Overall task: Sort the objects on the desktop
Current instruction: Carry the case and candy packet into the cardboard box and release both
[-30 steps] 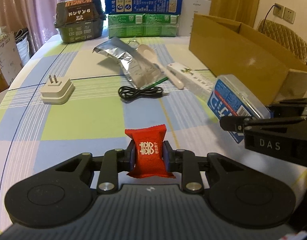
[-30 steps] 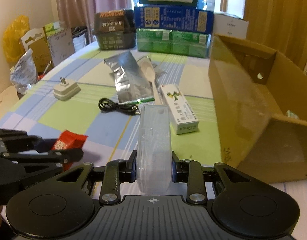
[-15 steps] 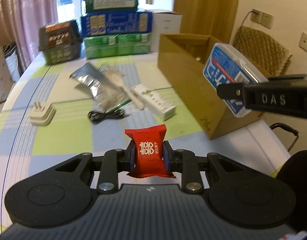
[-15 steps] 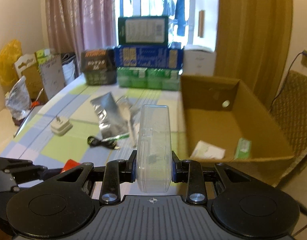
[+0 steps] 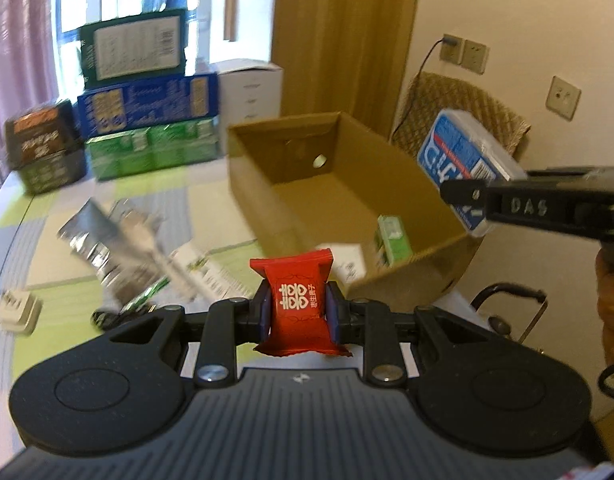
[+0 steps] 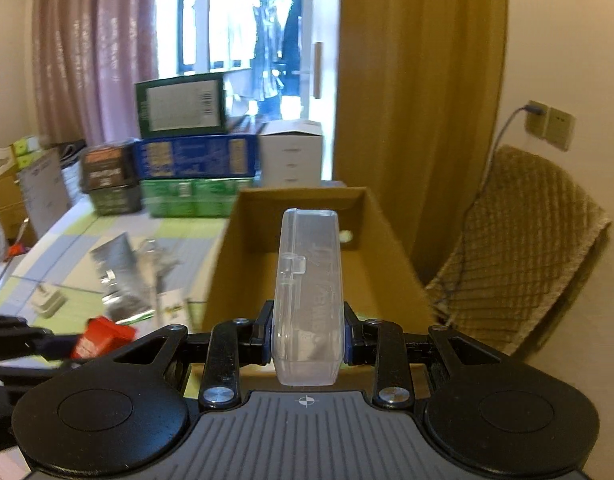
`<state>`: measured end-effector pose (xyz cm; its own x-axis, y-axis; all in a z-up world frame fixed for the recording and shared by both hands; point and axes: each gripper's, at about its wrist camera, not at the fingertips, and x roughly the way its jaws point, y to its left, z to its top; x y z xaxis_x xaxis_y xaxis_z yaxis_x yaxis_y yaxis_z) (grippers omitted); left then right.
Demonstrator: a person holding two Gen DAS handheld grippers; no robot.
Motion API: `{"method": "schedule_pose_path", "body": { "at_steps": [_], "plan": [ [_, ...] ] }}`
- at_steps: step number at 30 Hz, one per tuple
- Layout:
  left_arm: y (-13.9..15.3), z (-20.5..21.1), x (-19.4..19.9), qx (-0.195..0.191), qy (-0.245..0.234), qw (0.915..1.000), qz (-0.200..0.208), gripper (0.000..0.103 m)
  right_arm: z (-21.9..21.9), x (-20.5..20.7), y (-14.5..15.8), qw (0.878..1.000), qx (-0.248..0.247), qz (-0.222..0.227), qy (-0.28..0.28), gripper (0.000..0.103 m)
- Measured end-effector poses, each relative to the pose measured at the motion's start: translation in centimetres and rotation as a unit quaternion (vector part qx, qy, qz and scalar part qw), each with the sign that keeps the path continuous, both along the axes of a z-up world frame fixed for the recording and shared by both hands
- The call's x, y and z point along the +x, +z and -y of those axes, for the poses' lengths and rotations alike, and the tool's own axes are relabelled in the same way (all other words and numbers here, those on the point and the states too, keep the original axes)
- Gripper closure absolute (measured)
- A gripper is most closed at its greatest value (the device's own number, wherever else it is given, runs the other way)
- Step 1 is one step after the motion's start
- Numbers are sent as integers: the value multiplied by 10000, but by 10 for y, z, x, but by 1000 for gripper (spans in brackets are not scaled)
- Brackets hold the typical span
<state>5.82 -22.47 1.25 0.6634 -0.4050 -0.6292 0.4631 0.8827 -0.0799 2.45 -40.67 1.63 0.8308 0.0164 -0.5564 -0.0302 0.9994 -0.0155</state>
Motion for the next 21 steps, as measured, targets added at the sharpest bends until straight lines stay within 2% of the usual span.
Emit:
{"method": "schedule_pose_path", "body": {
  "at_steps": [11, 21],
  "plan": [
    [7, 56, 51, -108, -273, 9995, 62, 81, 46, 44, -9, 9997, 108, -188, -125, 75],
    [-6, 78, 77, -95, -364, 9993, -66, 81, 55, 74, -23, 9990, 230, -367, -132, 75]
  ]
}}
